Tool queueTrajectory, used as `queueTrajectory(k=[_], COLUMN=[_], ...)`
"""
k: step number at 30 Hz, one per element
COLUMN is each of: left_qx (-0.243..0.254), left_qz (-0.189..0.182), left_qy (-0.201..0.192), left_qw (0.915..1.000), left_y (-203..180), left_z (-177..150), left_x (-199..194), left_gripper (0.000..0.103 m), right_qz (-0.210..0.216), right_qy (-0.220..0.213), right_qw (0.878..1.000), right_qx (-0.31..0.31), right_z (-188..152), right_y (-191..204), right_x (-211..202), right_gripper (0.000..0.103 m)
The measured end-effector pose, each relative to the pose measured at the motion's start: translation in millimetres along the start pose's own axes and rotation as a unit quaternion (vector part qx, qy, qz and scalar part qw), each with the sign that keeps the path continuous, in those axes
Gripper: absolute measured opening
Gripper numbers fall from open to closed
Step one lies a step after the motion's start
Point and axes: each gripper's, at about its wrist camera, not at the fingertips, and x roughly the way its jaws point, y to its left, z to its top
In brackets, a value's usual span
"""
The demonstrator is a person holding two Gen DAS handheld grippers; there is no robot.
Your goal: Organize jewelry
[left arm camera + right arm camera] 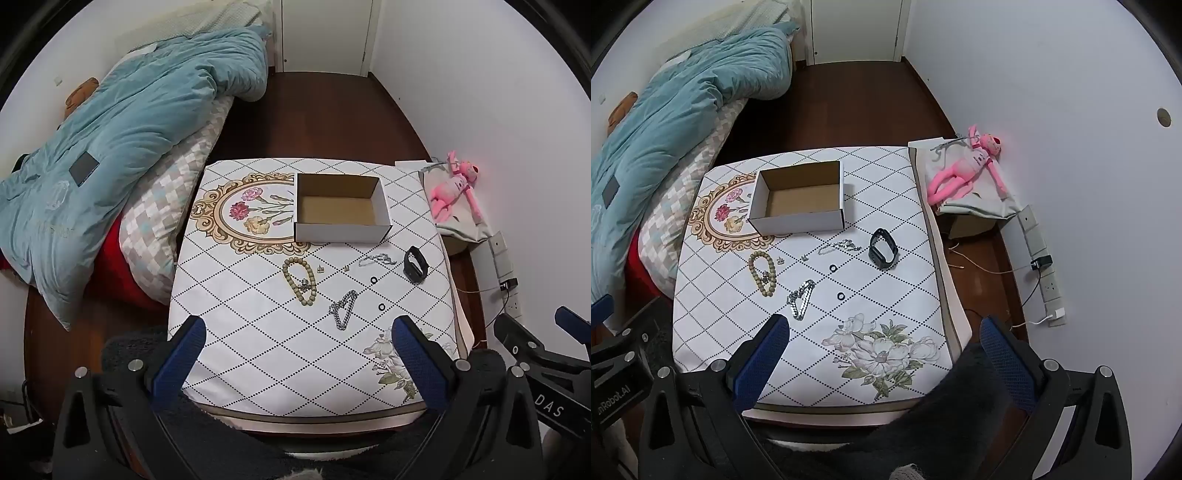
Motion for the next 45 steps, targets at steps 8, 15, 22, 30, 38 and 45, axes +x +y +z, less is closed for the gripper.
queueTrajectory(k=[8, 15, 22, 30, 38, 45], left_qx=[-0.002, -0.003, -0.002, -0.001, 0.001, 0.004], left_qz=[0.0, -0.004, -0.002, 0.0, 0.001, -0.002], left_qy=[-0.002, -0.004, -0.007, -0.01, -0.017, -0.021], left_qw=[1.0, 1.0, 1.0, 0.9999, 0.9999, 0.9998], left_y=[-0.9, 6.7, 8.4, 4.9, 2.8, 0.1], left_z=[1.7, 1.4, 5.0, 4.0, 5.0, 1.9], left_x=[2.1, -1.8, -5.7, -8.9, -11.4, -16.1], left_gripper=[0.103, 0.103, 0.103, 0.103, 0.103, 0.103], right_qz=[-0.006, -0.006, -0.01, -0.009, -0.011, -0.011], right_qy=[-0.006, -0.007, -0.015, -0.024, -0.026, -0.027], right_qw=[1.0, 1.0, 1.0, 1.0, 1.0, 1.0], right_qx=[-0.001, 0.002, 0.002, 0.004, 0.005, 0.005], right_z=[2.5, -0.2, 2.0, 1.3, 2.1, 2.4], right_y=[-2.3, -2.2, -4.8, -8.9, -7.0, -6.7], right_x=[-2.0, -4.4, -8.2, -11.7, -14.7, -15.5], right_gripper=[0.103, 0.103, 0.103, 0.103, 0.103, 0.103])
